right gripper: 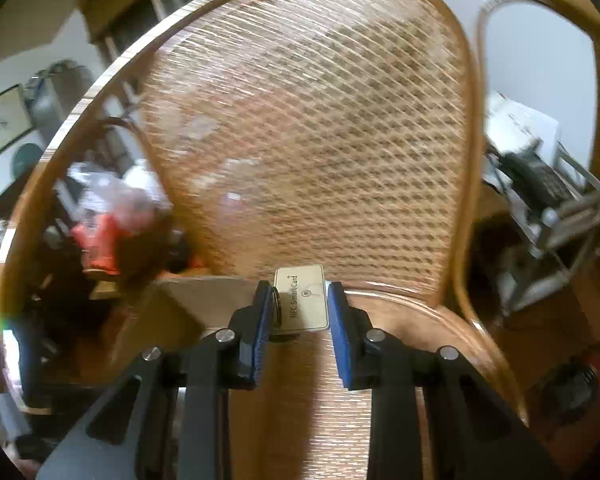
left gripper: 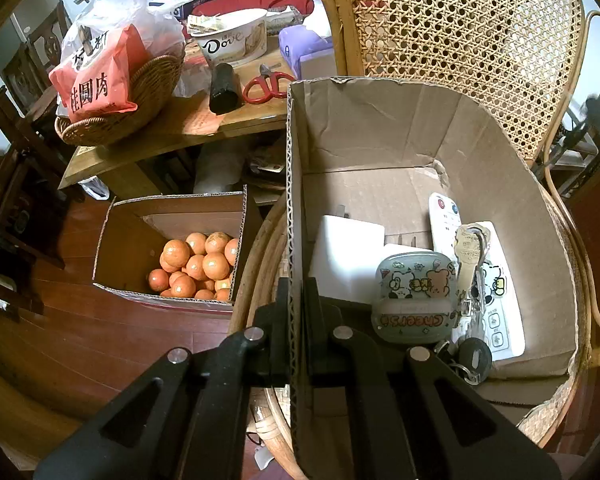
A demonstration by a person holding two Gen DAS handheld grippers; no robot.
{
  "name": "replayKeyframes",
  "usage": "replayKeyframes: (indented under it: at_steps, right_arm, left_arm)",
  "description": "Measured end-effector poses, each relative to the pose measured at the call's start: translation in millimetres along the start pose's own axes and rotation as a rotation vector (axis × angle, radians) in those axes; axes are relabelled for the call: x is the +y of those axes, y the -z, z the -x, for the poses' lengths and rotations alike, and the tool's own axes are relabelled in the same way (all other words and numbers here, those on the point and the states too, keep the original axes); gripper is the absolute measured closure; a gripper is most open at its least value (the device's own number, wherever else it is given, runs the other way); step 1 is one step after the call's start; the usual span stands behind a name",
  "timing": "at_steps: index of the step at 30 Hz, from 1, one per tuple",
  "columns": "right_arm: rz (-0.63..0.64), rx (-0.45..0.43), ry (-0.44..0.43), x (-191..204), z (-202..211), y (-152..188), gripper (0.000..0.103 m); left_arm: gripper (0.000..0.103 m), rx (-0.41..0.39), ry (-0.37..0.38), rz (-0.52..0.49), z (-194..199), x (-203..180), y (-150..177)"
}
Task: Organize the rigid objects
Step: 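Carry the brass tag into the box and open the right tool, then move the right tool to the white power bank and grasp it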
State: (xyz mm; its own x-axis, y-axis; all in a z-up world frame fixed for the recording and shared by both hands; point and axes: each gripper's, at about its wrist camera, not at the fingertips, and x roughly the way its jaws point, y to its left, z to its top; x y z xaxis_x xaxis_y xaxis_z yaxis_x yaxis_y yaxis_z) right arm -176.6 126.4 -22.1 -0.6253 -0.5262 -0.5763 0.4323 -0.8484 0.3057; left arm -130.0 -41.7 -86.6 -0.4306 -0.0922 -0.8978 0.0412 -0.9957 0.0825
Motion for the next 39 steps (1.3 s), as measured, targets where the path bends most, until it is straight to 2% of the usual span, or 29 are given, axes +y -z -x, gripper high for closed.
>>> replayKeyframes:
  at_steps: [3, 7, 10, 13, 16, 21, 23, 26, 27, 28, 30, 32, 36, 39]
  right_arm:
    - [0.057, -0.012, -0.051, 25.9, 7.4, 1.5, 0.073]
    - [0.154, 0.015, -0.101, 62.2, 5.3, 14.6, 0.073]
    - [0.204, 0.056, -0.108, 77.6, -4.2, 27.1, 0.073]
    - [0.271, 0.092, -0.076, 87.6, -16.0, 37.7, 0.073]
    - [0.334, 0.107, -0.032, 90.3, -22.3, 42.8, 0.073]
    - [0.287, 0.142, -0.034, 77.5, -30.4, 46.6, 0.073]
    - [0.297, 0.137, -0.006, 76.0, -31.0, 47.8, 0.073]
    - [0.286, 0.119, -0.02, 71.9, -29.8, 45.7, 0.071]
    - [0.274, 0.119, -0.024, 69.6, -28.7, 44.7, 0.065]
    - [0.266, 0.116, -0.022, 67.9, -27.5, 43.9, 0.054]
    - [0.246, 0.093, -0.013, 62.7, -23.3, 41.0, 0.042]
    - [0.226, 0.076, -0.012, 57.3, -22.5, 36.0, 0.04]
    - [0.154, 0.074, -0.009, 36.7, -20.6, 26.2, 0.023]
    - [0.105, 0.066, 0.015, 18.1, -21.0, 20.9, 0.016]
  left_arm:
    - [0.099, 0.001, 0.0, -0.003, 0.5, -0.1, 0.1]
    - [0.098, -0.001, -0.004, -0.007, 0.9, -0.6, 0.2]
    - [0.098, -0.002, -0.009, -0.011, 0.6, -0.7, 0.5]
    - [0.098, -0.002, -0.009, -0.012, 0.2, -0.4, 0.9]
    - [0.098, -0.001, -0.005, -0.011, 0.0, -0.4, 0.6]
    - [0.098, -0.002, -0.007, -0.014, 0.0, -1.1, 0.6]
    - [0.098, -0.001, -0.007, -0.013, -0.1, -1.1, 0.6]
    - [0.098, -0.002, -0.011, -0.014, 0.4, -1.0, 0.5]
    - [0.098, -0.001, -0.013, -0.016, 0.7, -1.1, 0.6]
    - [0.098, -0.002, -0.014, -0.017, 1.2, -1.2, 0.8]
    - [0.097, -0.002, -0.015, -0.018, 1.5, -1.1, 1.0]
    - [0.097, -0.002, -0.014, -0.018, 1.4, -1.4, 1.1]
    - [0.097, -0.001, -0.014, -0.017, 1.3, -1.4, 1.0]
    - [0.097, -0.001, -0.014, -0.018, 1.1, -1.8, 1.4]
